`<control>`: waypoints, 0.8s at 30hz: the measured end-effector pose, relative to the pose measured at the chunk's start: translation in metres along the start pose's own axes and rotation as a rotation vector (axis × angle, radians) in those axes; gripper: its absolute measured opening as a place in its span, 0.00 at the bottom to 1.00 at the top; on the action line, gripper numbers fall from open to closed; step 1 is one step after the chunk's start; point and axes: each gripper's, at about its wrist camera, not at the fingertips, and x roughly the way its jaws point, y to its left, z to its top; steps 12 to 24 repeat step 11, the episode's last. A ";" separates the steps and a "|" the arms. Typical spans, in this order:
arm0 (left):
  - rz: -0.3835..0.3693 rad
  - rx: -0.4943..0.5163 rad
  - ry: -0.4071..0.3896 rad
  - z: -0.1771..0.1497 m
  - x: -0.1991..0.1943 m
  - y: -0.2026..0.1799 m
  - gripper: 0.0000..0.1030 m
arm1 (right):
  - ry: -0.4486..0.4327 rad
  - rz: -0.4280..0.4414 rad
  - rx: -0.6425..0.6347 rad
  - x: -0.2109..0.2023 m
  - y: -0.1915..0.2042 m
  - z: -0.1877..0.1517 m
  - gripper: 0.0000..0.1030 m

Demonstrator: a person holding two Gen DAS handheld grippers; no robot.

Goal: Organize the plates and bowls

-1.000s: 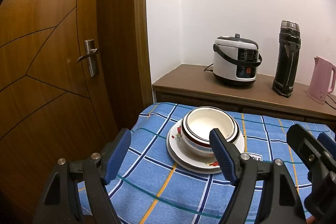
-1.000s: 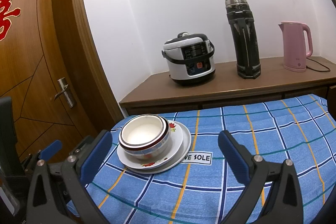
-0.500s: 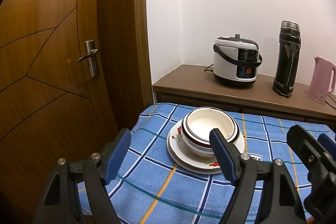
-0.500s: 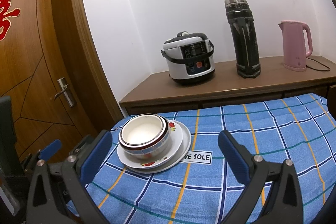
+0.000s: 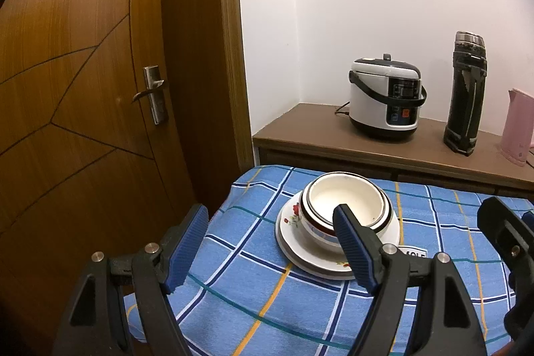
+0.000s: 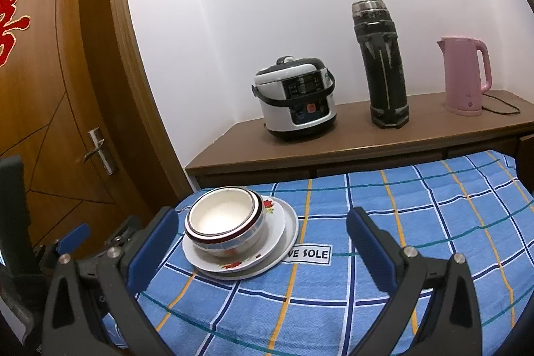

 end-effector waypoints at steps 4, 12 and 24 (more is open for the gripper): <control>-0.016 -0.003 0.007 -0.001 0.001 0.001 0.77 | 0.004 0.003 -0.003 0.000 0.001 0.000 1.00; -0.007 0.010 -0.008 0.000 -0.002 -0.002 0.77 | 0.008 0.002 -0.001 0.002 0.001 0.000 1.00; -0.007 0.010 -0.008 0.000 -0.002 -0.002 0.77 | 0.008 0.002 -0.001 0.002 0.001 0.000 1.00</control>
